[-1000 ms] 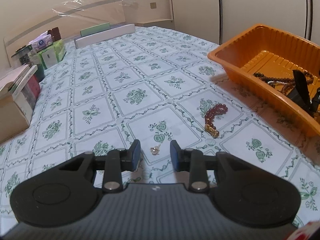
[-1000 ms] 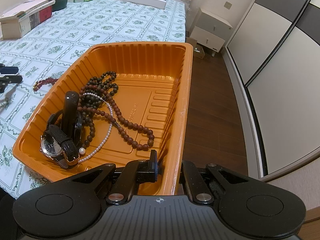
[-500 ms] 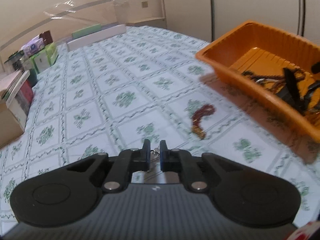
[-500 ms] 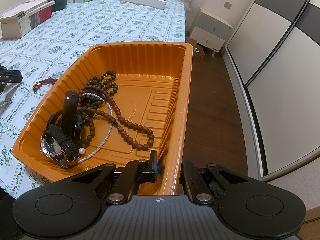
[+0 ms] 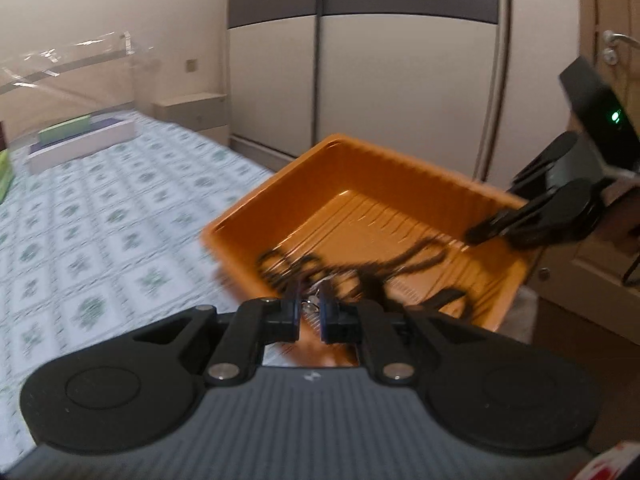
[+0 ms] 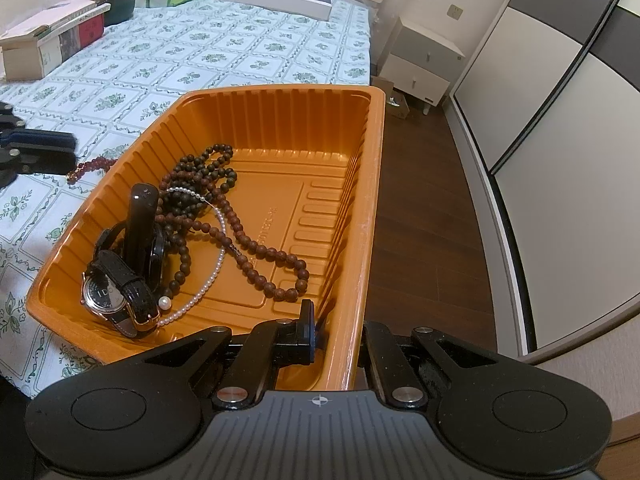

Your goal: Organize jewelry

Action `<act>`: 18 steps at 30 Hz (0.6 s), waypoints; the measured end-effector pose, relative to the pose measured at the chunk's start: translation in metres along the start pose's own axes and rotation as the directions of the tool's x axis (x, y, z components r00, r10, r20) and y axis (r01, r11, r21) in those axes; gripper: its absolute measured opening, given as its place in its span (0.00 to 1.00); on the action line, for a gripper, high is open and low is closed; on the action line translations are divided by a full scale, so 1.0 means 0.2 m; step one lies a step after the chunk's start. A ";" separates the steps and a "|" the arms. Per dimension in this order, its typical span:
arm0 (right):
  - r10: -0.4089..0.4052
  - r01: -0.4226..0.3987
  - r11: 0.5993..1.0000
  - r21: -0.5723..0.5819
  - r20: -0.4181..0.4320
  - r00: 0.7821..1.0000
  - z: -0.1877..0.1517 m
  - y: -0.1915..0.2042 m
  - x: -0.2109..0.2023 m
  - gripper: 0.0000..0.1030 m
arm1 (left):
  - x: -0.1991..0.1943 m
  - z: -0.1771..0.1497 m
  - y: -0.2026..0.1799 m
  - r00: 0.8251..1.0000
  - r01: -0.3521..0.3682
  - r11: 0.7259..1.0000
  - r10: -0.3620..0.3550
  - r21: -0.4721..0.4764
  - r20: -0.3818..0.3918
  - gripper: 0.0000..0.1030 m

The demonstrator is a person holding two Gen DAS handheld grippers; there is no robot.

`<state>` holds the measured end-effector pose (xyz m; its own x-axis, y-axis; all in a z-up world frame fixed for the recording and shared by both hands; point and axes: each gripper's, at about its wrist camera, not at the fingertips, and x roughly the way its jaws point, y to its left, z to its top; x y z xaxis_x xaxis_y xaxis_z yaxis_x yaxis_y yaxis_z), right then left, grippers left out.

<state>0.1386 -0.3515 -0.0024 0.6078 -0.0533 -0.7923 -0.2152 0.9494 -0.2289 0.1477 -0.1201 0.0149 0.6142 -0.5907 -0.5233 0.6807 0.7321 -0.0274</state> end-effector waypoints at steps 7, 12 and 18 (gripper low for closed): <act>0.000 0.000 1.000 0.000 0.000 1.000 0.00 0.00 0.00 0.05 | 0.11 0.09 -0.12 0.998 0.058 0.998 -0.058 0.025 0.004 0.07; 0.002 -0.002 1.000 0.001 0.001 1.000 0.00 0.00 0.00 0.05 | 0.16 0.11 -0.18 0.997 0.080 0.996 -0.079 0.041 -0.009 0.07; 0.002 -0.002 1.000 0.000 0.000 1.000 0.00 0.00 0.00 0.05 | 0.20 0.11 -0.21 0.995 0.097 0.994 -0.095 0.051 -0.032 0.10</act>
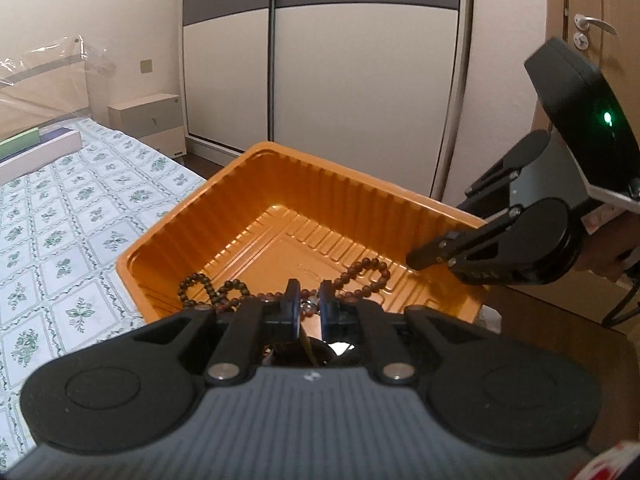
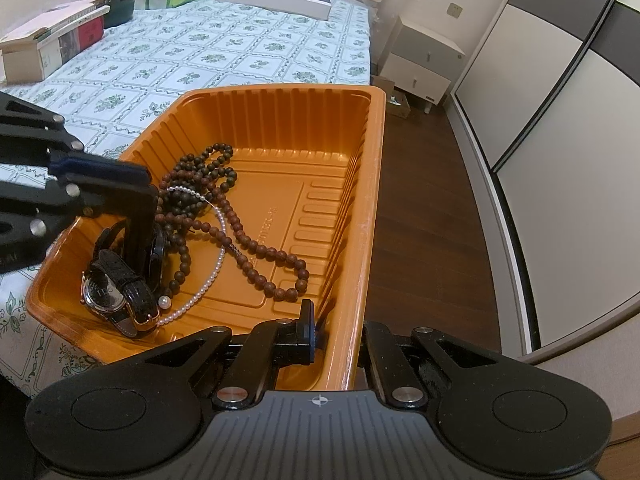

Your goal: Organize jewelry

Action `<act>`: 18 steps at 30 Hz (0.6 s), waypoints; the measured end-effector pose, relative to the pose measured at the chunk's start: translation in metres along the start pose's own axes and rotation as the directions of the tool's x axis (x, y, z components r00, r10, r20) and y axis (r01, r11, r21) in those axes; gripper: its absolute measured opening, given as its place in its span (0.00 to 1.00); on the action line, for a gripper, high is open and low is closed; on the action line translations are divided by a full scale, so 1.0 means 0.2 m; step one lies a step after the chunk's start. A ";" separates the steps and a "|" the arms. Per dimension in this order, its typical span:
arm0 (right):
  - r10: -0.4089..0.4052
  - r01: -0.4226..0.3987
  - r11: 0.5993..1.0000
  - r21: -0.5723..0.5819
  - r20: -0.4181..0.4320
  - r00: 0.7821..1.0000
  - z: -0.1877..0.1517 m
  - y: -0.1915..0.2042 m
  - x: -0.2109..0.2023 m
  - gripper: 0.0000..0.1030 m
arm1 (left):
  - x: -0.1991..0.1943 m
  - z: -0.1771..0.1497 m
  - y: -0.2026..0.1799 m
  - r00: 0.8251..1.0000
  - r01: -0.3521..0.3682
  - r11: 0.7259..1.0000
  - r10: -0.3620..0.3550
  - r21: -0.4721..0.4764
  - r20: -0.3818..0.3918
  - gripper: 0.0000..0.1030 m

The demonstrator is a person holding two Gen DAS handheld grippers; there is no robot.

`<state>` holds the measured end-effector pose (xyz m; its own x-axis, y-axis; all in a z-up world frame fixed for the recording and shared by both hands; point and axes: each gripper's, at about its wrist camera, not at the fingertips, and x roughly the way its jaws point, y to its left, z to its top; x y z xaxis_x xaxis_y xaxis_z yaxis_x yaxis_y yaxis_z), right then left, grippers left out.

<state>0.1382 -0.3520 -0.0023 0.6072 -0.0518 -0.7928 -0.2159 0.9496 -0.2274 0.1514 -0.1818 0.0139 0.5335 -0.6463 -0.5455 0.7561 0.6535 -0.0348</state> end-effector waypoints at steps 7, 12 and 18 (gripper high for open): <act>0.001 -0.001 1.000 0.001 0.000 1.000 0.00 0.00 0.00 0.05 | -0.07 -0.02 0.08 0.999 -0.026 0.998 0.027 -0.054 0.019 0.26; 0.002 -0.002 1.000 0.003 -0.001 1.000 0.00 0.00 0.00 0.05 | -0.18 -0.09 0.29 0.991 -0.136 0.986 0.137 -0.093 0.009 0.26; 0.002 -0.002 1.000 0.003 0.000 1.000 0.00 0.00 0.00 0.05 | -0.27 -0.23 0.56 0.956 -0.294 0.946 0.289 -0.136 -0.053 0.26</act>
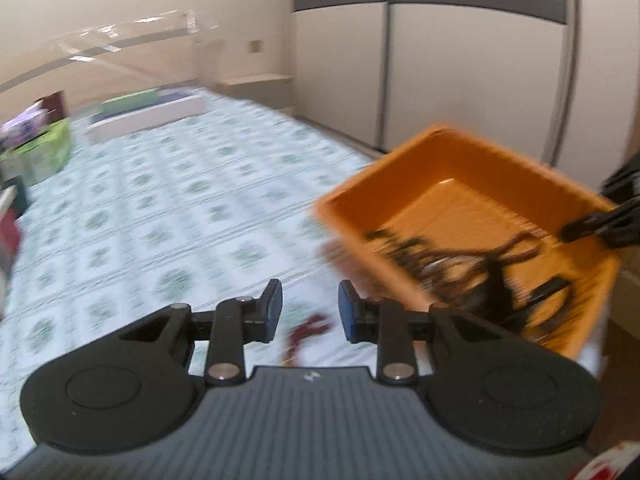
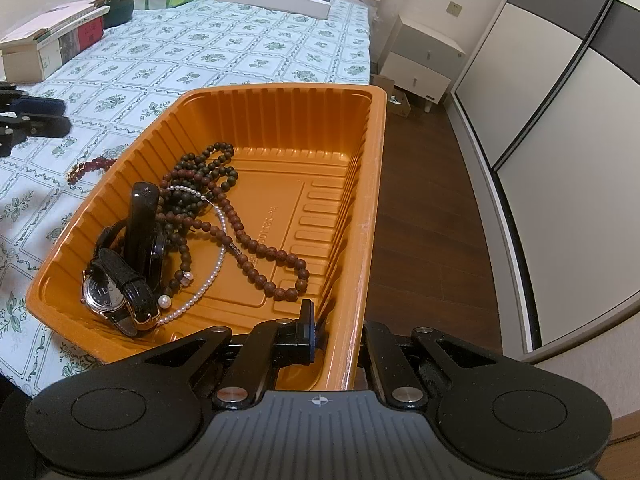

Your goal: Organize jewelry

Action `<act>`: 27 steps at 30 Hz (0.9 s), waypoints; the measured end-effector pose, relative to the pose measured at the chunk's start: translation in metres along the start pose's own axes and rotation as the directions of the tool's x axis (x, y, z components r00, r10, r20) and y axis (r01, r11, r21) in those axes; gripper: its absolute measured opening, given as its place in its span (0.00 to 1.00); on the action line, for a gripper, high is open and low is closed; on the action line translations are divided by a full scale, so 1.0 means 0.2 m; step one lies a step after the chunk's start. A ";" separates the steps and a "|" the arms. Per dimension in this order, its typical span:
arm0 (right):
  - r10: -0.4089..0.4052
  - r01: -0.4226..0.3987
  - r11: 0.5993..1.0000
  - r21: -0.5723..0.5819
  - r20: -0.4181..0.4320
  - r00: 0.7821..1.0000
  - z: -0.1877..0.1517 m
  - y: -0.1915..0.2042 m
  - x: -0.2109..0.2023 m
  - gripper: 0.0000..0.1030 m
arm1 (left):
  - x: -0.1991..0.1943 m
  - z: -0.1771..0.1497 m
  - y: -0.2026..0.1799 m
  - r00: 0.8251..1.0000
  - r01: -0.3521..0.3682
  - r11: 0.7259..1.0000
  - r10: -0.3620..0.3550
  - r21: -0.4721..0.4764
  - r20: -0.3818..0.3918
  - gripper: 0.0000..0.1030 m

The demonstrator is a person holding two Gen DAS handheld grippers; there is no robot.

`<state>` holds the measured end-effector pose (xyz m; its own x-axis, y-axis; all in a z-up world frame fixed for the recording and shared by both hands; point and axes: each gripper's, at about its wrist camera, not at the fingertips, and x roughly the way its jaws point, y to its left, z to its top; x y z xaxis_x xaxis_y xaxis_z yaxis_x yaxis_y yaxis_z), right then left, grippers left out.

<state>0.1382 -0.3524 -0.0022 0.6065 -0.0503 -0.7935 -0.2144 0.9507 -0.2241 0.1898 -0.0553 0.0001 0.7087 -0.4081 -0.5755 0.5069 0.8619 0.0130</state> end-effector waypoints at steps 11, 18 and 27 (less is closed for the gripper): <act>0.000 0.000 1.000 0.003 -0.003 1.000 0.00 0.00 0.00 0.05 | 0.10 -0.17 0.08 0.996 -0.026 1.000 0.027 0.006 -0.087 0.26; 0.000 0.000 1.000 0.002 -0.004 1.000 0.01 0.00 0.00 0.05 | 0.19 -0.17 -0.01 0.995 0.006 1.000 -0.004 0.019 -0.099 0.26; 0.001 -0.001 1.000 0.003 -0.004 1.000 0.01 0.00 0.00 0.05 | 0.23 -0.19 0.01 0.991 -0.003 1.000 0.006 0.023 -0.132 0.08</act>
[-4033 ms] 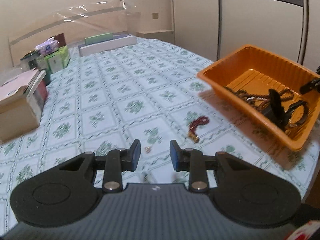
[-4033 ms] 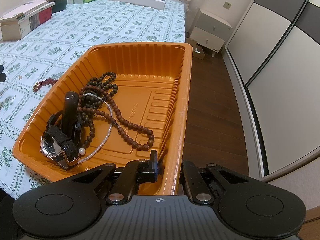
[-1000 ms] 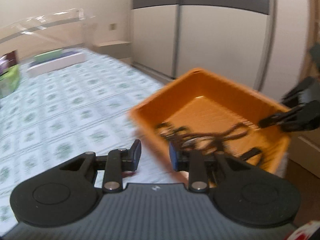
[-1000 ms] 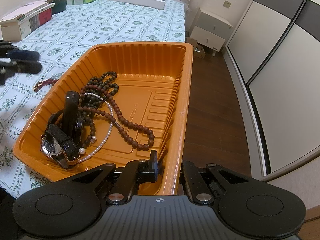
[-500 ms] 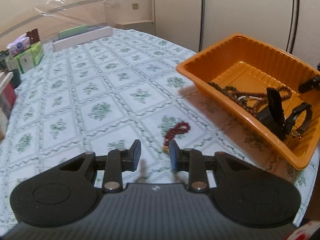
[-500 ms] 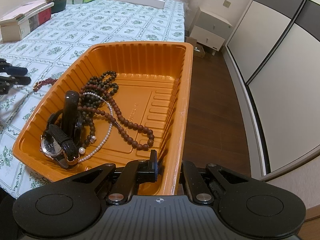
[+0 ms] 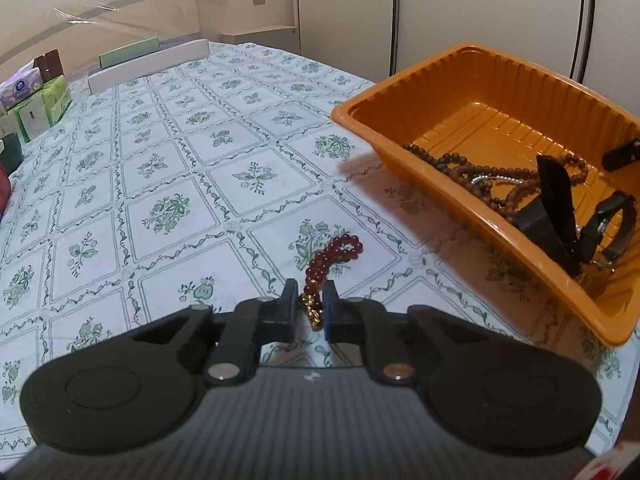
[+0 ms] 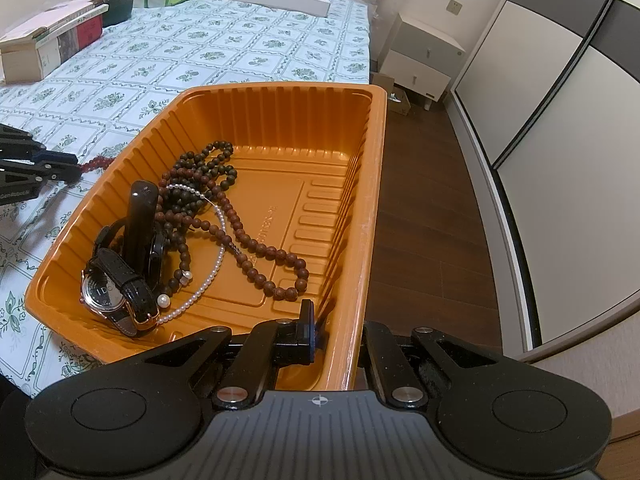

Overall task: Organize jewelry
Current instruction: 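Move the left tool to the red bead bracelet and grasp it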

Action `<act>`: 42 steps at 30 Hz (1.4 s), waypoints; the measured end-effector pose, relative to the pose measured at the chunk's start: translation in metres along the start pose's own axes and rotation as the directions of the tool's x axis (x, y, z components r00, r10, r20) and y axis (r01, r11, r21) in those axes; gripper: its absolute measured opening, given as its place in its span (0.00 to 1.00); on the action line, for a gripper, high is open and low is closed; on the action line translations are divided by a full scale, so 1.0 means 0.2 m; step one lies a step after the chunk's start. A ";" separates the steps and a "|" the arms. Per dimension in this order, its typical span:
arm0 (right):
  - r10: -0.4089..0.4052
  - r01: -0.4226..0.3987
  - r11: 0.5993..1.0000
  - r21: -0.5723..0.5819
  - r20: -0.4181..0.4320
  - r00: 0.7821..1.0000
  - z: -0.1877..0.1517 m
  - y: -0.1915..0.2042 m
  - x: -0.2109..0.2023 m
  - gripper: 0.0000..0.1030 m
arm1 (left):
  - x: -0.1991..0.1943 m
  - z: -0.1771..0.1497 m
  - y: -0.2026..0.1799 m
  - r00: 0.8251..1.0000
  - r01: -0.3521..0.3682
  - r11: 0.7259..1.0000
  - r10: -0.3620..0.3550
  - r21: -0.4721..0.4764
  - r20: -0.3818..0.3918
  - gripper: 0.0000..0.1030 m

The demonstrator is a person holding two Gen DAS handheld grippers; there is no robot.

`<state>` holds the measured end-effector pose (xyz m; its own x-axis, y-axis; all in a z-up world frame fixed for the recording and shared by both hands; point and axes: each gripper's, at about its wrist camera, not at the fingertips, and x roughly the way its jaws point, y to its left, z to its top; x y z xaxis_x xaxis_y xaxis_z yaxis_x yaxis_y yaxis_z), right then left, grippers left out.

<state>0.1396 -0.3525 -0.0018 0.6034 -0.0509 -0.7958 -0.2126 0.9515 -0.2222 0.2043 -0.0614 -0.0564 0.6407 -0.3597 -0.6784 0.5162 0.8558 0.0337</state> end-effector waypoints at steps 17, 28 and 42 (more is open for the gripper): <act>-0.001 0.001 1.000 -0.001 0.003 1.000 0.00 0.00 0.00 0.05 | -0.30 0.31 0.07 0.991 0.009 0.999 -0.016 0.054 0.130 0.00; 0.003 -0.003 1.000 0.000 0.003 1.000 0.00 0.00 0.00 0.05 | -0.15 0.08 0.12 1.000 -0.025 0.997 0.025 0.069 0.011 0.17; 0.001 -0.001 1.000 0.001 0.001 1.000 -0.01 0.00 0.00 0.05 | -0.02 -0.04 0.19 0.999 -0.022 1.000 0.022 0.017 -0.027 0.22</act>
<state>0.1386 -0.3533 -0.0028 0.6036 -0.0495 -0.7957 -0.2128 0.9519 -0.2206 0.2164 -0.0250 -0.0578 0.6363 -0.3306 -0.6970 0.5120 0.8568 0.0611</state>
